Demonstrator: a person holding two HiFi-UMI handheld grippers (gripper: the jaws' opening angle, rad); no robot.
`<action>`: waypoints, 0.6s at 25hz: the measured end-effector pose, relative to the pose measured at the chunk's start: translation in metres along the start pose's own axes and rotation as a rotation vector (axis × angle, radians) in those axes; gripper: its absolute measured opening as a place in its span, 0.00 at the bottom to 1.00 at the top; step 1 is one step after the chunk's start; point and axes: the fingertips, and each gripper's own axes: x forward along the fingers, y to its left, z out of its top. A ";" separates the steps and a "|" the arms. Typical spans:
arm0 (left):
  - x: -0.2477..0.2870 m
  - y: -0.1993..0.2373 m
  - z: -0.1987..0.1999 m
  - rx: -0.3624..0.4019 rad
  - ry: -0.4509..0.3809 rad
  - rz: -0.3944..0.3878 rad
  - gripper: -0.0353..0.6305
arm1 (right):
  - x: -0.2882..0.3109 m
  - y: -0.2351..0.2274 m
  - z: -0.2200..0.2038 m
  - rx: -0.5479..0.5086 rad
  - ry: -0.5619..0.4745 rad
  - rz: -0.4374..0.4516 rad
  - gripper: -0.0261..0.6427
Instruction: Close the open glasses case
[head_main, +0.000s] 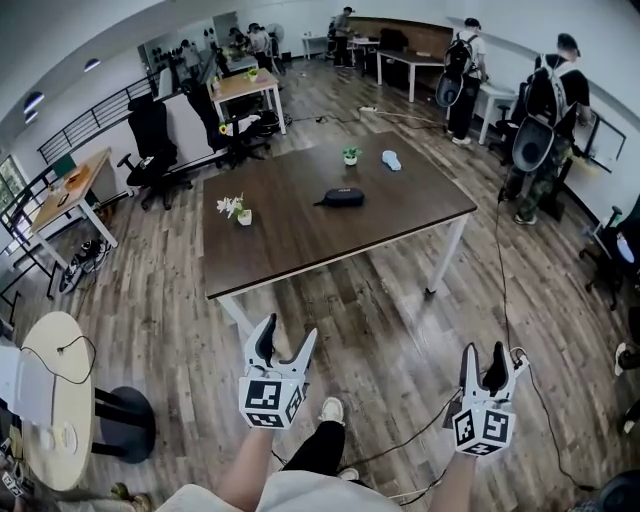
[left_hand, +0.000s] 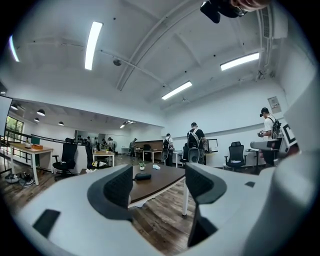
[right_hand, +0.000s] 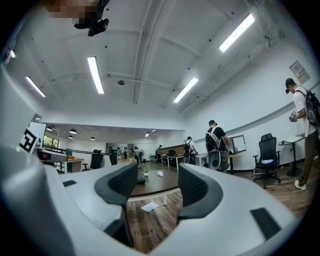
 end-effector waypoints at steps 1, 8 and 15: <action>0.010 0.002 0.000 -0.003 -0.003 -0.002 0.55 | 0.009 0.000 0.000 -0.005 0.000 0.000 0.42; 0.100 0.048 -0.010 -0.024 -0.001 0.017 0.54 | 0.100 0.016 -0.007 -0.058 0.032 0.020 0.42; 0.181 0.105 -0.012 -0.035 0.011 0.048 0.54 | 0.217 0.048 -0.005 -0.053 0.048 0.074 0.42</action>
